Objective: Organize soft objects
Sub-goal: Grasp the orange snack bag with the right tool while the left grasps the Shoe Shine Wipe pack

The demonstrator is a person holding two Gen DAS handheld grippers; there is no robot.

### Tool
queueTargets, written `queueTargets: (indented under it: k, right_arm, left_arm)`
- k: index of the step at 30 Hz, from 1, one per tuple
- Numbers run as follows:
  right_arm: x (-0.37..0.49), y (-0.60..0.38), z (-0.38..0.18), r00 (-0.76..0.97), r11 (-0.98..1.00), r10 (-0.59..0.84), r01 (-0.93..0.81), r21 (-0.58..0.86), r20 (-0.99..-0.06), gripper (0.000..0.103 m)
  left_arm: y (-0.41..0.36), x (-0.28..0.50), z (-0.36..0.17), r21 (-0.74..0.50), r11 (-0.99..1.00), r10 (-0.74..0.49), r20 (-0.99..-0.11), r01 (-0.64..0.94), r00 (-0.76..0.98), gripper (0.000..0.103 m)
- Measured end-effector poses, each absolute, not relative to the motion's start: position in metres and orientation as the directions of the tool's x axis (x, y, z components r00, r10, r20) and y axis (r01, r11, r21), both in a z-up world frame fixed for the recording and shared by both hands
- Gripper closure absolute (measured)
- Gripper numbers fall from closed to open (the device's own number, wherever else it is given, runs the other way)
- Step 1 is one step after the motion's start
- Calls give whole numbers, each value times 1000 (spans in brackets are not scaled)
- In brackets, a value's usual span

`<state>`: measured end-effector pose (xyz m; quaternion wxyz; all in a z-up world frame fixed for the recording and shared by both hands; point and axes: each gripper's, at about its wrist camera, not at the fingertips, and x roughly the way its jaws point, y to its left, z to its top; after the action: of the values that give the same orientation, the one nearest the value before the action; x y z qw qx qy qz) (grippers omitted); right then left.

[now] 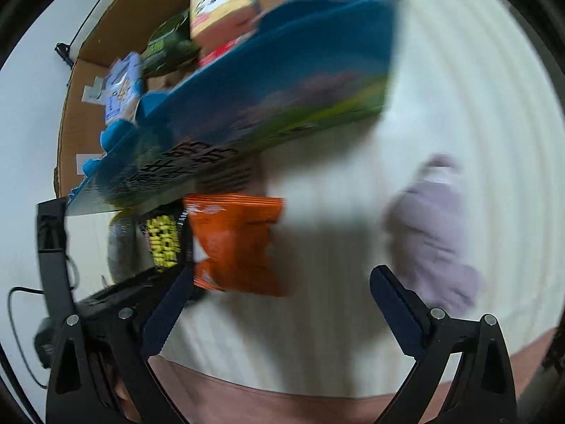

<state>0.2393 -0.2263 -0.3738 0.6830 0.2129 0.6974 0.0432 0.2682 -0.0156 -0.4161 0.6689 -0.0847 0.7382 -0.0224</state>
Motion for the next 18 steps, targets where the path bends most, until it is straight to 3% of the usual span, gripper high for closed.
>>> queueTargets:
  k: [1, 5, 7, 8, 11, 18]
  right_arm:
    - [243, -219, -379, 18, 901, 370, 236, 364, -929, 5]
    - [255, -195, -398, -17, 903, 382, 220, 369, -924, 16]
    - [256, -186, -406, -35, 909, 372, 214, 357, -927, 30]
    - [256, -182, -410, -45, 909, 374, 214, 357, -926, 43]
    - [255, -173, -411, -41, 917, 361, 199, 347, -932, 47]
    - [242, -148, -401, -70, 973, 221, 83, 215, -973, 52]
  left_arm:
    - [-14, 267, -415, -147, 983, -157, -984, -107, -89, 54]
    - [-7, 254, -412, -122, 985, -133, -988, -124, -84, 59]
    - [-6, 243, -414, -111, 987, -122, -988, -115, -93, 59]
    - [-5, 239, -416, -113, 987, -124, -988, -117, -95, 58]
    - [-7, 232, -419, -106, 987, -115, -991, -120, -73, 56]
    - [-32, 211, -416, -59, 992, -67, -996, -115, -62, 63]
